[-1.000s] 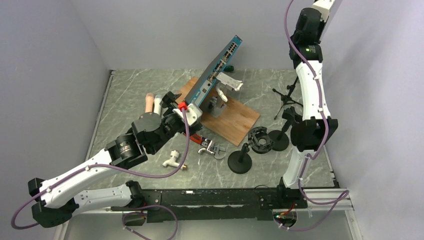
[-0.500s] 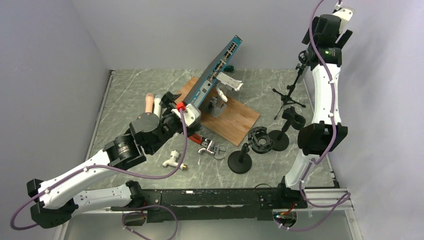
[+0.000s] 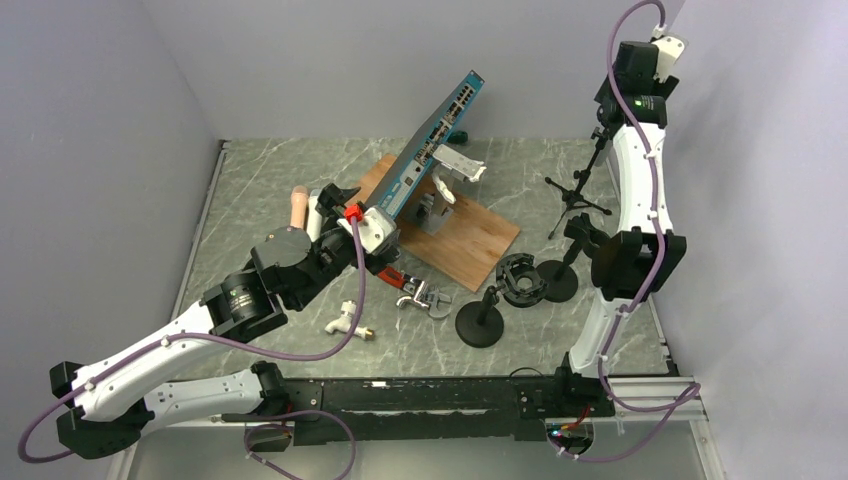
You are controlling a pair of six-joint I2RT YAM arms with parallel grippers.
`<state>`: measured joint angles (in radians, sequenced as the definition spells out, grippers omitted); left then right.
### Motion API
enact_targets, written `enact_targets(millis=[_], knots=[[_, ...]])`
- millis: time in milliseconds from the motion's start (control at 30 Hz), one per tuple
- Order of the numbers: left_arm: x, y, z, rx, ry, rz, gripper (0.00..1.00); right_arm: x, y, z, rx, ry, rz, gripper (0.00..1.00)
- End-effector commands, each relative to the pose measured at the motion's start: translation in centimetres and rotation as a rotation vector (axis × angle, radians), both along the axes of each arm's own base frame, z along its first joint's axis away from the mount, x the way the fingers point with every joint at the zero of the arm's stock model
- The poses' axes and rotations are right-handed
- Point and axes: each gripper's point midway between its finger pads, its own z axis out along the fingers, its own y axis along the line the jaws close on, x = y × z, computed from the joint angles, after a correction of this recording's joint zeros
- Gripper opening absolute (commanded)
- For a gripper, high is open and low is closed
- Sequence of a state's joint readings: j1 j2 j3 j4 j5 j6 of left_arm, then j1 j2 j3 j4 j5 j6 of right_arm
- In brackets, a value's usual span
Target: Remove the microphone from the stand
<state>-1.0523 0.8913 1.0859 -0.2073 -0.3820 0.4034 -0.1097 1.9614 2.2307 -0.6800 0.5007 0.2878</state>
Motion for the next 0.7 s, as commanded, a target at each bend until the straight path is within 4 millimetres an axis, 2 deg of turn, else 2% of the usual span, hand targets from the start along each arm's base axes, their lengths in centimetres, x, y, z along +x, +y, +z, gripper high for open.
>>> enact_targets(millis=[0,333,533,667], knots=[[-0.4,0.5,2.2,-0.06,-0.024,-0.005,1.0,0.3,-0.7,1.5,-0.047,-0.048,-0.069,0.72],[-0.3,0.4,1.9,-0.055,-0.018,-0.003,0.99,1.7,-0.5,-0.3,-0.079,-0.027,-0.103,0.72],[-0.3,0.5,2.1,-0.058,-0.024,0.0,0.99,2.8,-0.5,-0.5,-0.118,-0.033,-0.11,0.74],[-0.3,0.6,2.1,-0.06,-0.025,0.001,0.99,3.1,-0.6,-0.1,-0.153,-0.053,-0.129,0.71]])
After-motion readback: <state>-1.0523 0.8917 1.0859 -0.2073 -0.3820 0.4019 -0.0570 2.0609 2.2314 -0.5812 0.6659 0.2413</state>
